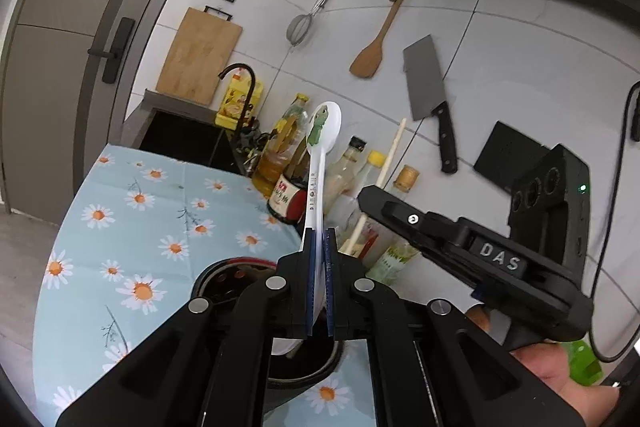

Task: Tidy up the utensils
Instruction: 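Open both grippers to drop the spoon and chopstick into the holder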

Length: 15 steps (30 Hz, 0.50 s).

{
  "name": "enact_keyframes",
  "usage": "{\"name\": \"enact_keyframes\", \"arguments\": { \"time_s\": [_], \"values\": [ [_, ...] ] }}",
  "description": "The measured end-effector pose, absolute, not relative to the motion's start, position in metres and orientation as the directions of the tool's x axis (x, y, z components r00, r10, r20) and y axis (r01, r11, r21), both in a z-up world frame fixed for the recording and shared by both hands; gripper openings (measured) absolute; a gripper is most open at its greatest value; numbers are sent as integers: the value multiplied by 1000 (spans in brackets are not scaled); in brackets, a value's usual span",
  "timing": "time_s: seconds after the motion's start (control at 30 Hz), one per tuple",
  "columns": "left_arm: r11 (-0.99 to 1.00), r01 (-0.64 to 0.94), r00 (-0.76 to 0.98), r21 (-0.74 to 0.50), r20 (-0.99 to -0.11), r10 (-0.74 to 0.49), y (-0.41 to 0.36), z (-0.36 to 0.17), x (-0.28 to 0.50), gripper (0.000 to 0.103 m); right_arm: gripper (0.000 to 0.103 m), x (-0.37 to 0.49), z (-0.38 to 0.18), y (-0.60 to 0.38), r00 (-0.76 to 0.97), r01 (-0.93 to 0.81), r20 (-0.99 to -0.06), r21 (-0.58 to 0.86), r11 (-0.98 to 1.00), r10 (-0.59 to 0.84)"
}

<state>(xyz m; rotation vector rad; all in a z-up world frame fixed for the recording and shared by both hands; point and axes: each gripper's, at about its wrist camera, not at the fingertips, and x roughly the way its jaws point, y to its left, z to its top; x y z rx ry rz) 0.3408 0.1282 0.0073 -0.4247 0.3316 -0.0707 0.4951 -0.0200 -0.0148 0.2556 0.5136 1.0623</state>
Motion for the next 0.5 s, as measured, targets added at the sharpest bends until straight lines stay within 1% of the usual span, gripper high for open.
{"name": "enact_keyframes", "arguments": {
  "time_s": [0.1,0.13,0.17,0.2,0.23,0.27,0.3,0.5],
  "values": [
    [902,-9,936,-432,-321,-145,129,3,342,4,6,495,-18,-17,384,-763,-290,435,478,877],
    [898,-9,935,-439,-323,-148,129,4,341,4,15,494,-18,-16,385,-764,-294,431,481,875],
    [898,-9,933,-440,-326,-151,129,4,341,4,27,494,-17,-16,384,-764,-297,429,482,874],
    [899,-14,934,-438,-327,-145,129,5,340,4,29,494,-17,-16,386,-761,-297,433,483,874],
    [899,-15,935,-438,-326,-144,129,5,340,4,29,494,-17,-18,390,-756,-293,440,485,873],
    [898,-11,934,-441,-326,-149,129,7,339,12,29,494,-16,-20,390,-753,-290,446,484,874],
    [897,-11,933,-442,-328,-150,130,9,337,17,29,494,-16,-22,395,-748,-289,449,488,872],
    [893,-18,933,-450,-329,-147,132,10,330,18,29,496,-14,-35,406,-723,-279,485,493,870]
  ]
}}
